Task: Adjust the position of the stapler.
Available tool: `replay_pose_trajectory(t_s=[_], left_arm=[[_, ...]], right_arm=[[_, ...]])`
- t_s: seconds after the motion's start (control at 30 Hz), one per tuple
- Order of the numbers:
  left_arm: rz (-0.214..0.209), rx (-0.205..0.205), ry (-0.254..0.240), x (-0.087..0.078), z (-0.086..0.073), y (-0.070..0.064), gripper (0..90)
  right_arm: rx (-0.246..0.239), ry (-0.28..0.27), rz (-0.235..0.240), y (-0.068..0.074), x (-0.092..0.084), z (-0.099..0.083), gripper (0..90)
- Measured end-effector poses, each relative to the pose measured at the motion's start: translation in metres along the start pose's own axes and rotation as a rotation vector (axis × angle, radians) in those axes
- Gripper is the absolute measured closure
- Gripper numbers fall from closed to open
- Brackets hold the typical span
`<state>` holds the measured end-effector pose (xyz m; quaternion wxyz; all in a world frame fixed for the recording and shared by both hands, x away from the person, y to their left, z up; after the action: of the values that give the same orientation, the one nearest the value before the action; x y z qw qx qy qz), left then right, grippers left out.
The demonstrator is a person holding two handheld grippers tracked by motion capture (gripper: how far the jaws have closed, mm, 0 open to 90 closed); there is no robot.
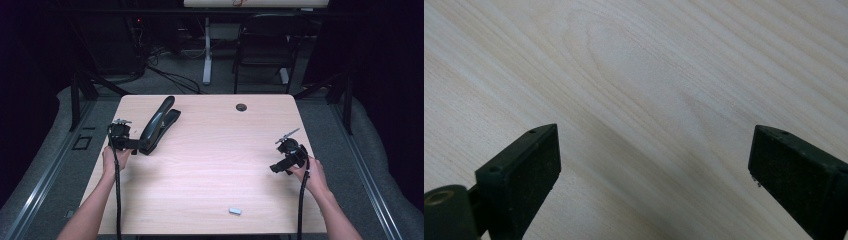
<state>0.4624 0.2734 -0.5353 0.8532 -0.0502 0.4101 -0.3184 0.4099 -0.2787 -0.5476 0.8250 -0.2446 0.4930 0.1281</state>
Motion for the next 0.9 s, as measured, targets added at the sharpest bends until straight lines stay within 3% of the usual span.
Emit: replay_pose_trajectory(t_s=[0.1,0.27,0.47,0.57,0.7,0.73,0.9], left_arm=[[0.005,0.011,-0.005,0.005,0.005,0.0,0.0],[0.006,0.012,-0.012,0.014,0.017,0.004,0.0],[-0.004,-0.008,0.023,0.029,0.024,0.009,1.1],[-0.002,-0.015,0.016,0.034,0.026,0.01,10.4],[0.01,0.004,0.029,0.037,0.026,0.01,16.4],[0.007,0.004,0.025,0.038,0.026,0.01,27.0],[0.012,0.012,0.023,0.041,0.027,0.008,35.2]], right_arm=[[-0.033,0.022,0.004,-0.002,-0.001,0.001,6.2],[-0.03,0.013,0.008,-0.001,0.0,0.001,6.2],[-0.021,0.012,0.01,-0.001,-0.001,0.0,6.2],[-0.026,0.01,0.007,-0.002,-0.001,0.0,6.2],[-0.029,0.009,0.01,-0.002,-0.001,-0.001,6.2],[-0.026,0.003,0.013,-0.001,-0.001,0.0,6.3],[-0.019,-0.013,0.001,0.0,-0.002,-0.001,6.4]])
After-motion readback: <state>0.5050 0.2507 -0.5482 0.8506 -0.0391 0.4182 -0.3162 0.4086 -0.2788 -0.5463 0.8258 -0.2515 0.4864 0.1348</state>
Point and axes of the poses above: each handheld gripper's, and its own axes: x roughly forward along the jaws, z roughly out of its top, y roughly to its left, the point moved 1 cm from there along x, roughly forward along the jaws, and after that the axes turned 15 degrees about -z, right-handed, at the moved point
